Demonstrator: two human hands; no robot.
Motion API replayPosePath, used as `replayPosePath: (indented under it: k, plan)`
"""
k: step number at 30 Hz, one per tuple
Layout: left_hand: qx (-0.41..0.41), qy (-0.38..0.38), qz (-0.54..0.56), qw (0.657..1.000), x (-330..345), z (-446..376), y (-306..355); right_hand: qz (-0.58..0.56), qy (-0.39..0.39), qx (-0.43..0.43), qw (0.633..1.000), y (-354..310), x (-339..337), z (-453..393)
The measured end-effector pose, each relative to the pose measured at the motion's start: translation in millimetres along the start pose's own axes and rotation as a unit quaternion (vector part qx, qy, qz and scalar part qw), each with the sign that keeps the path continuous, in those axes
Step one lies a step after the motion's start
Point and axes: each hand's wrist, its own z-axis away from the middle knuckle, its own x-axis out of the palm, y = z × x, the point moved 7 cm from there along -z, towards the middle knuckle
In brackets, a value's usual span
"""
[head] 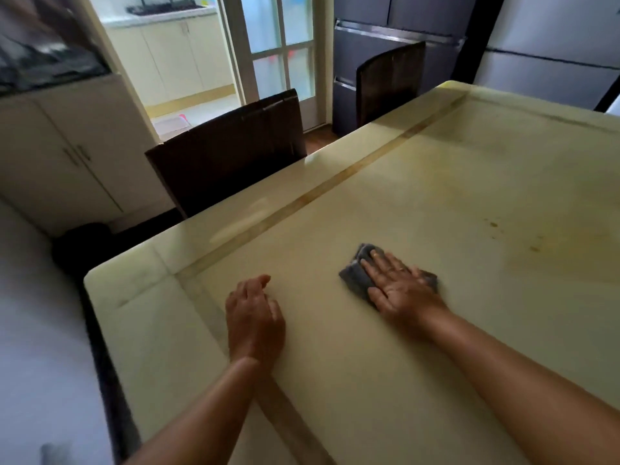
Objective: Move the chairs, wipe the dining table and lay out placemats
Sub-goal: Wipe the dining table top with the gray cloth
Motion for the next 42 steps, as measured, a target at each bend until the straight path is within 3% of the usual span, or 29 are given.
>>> replayPosePath:
  k: [4,7,11,14,16,18,23,25,28,32,36,42]
  plan:
    - [-0.068,0.036,0.037,0.996,-25.8,36.9,-27.3,-0.022,0.031,0.145,0.989,1.9,-2.9,-26.7]
    - [-0.093,0.058,0.073,0.991,-32.4,50.0,-35.3,-0.034,0.033,0.177,0.983,-32.1,-0.4,-46.3]
    - [-0.075,0.074,0.086,0.991,-32.7,52.4,-36.4,-0.030,0.004,0.049,0.998,-119.3,11.5,-71.9]
    - [-0.068,0.080,0.092,0.990,-32.3,53.3,-37.5,0.004,-0.015,-0.102,0.995,-189.7,30.1,-68.0]
    - [-0.070,0.072,0.092,0.991,-30.8,53.9,-37.9,0.019,-0.038,-0.193,0.980,-206.6,36.0,-67.3]
    - [-0.065,0.070,0.085,0.992,-29.8,53.1,-37.2,0.021,-0.031,-0.216,0.976,-192.6,24.8,-81.7]
    - [-0.066,0.063,0.080,0.993,-27.1,50.3,-37.3,-0.032,0.023,0.075,0.996,-125.5,-3.9,-133.9]
    - [-0.062,0.059,0.081,0.993,-28.1,47.5,-38.7,-0.025,0.017,0.102,0.994,-138.5,-1.8,-139.1]
    - [-0.062,0.068,0.080,0.993,-31.3,42.9,-41.7,-0.010,0.007,-0.033,0.999,-189.2,10.6,-127.8]
    - [-0.066,0.073,0.087,0.991,-38.9,37.0,-41.1,0.057,-0.032,-0.233,0.970,-243.5,41.4,-76.3]
    - [-0.079,0.087,0.059,0.991,-60.0,57.4,-36.3,0.103,-0.067,-0.297,0.947,-249.2,53.0,-22.2]
    - [-0.128,0.035,-0.058,0.989,-73.2,100.5,-63.1,0.124,-0.088,-0.313,0.938,-258.1,81.1,63.6]
